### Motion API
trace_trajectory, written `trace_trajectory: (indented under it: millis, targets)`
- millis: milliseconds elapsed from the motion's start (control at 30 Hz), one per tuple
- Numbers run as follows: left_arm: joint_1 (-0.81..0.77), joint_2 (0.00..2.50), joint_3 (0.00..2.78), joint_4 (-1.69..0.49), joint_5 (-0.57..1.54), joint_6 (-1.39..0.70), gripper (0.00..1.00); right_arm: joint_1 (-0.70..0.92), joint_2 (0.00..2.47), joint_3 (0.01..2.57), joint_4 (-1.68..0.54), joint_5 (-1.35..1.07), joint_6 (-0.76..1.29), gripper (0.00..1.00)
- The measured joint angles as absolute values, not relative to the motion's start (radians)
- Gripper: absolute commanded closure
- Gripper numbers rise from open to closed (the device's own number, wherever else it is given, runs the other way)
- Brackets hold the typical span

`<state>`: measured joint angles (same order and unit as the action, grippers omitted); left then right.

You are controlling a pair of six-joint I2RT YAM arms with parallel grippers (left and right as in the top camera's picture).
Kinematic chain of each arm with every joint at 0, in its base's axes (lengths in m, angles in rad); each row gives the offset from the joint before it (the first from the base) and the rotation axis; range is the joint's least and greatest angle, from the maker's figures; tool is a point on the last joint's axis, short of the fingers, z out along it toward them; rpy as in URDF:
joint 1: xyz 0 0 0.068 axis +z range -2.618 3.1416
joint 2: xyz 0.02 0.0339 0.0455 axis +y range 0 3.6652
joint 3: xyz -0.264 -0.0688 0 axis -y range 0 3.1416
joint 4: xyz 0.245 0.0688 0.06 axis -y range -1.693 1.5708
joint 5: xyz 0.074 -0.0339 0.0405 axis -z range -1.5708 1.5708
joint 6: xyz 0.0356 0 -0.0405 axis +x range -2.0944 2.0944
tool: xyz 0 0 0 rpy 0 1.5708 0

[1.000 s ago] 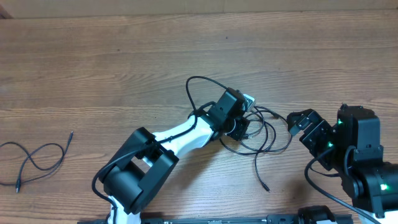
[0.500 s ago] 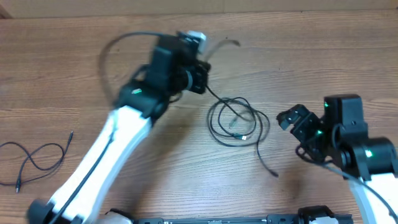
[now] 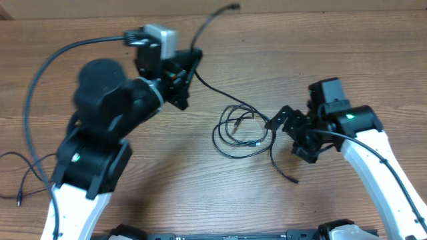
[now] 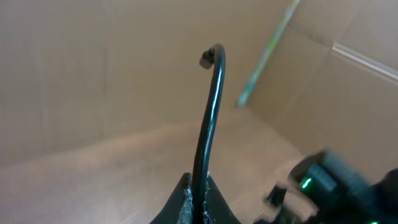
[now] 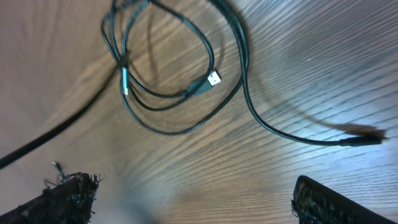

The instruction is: Untangle cables

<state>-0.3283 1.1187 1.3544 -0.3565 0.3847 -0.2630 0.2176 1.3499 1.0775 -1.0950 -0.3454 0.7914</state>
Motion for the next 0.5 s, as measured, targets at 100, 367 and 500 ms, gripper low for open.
trace_trajectory:
  millis: [100, 367, 500]
  targets:
    - [-0.292, 1.071, 1.354, -0.32, 0.35, -0.281, 0.96, 0.251, 1.39, 1.077, -1.077, -0.353, 0.791, 0.0]
    - [-0.14, 0.996, 1.354, -0.306, 0.13, -0.398, 0.96, 0.305, 1.465, 1.077, -0.962, -0.353, 0.789, 0.0]
    - [-0.05, 0.979, 1.354, -0.3, 0.07, -0.45, 0.96, 0.315, 1.508, 1.077, -0.934, -0.342, 0.789, 0.0]
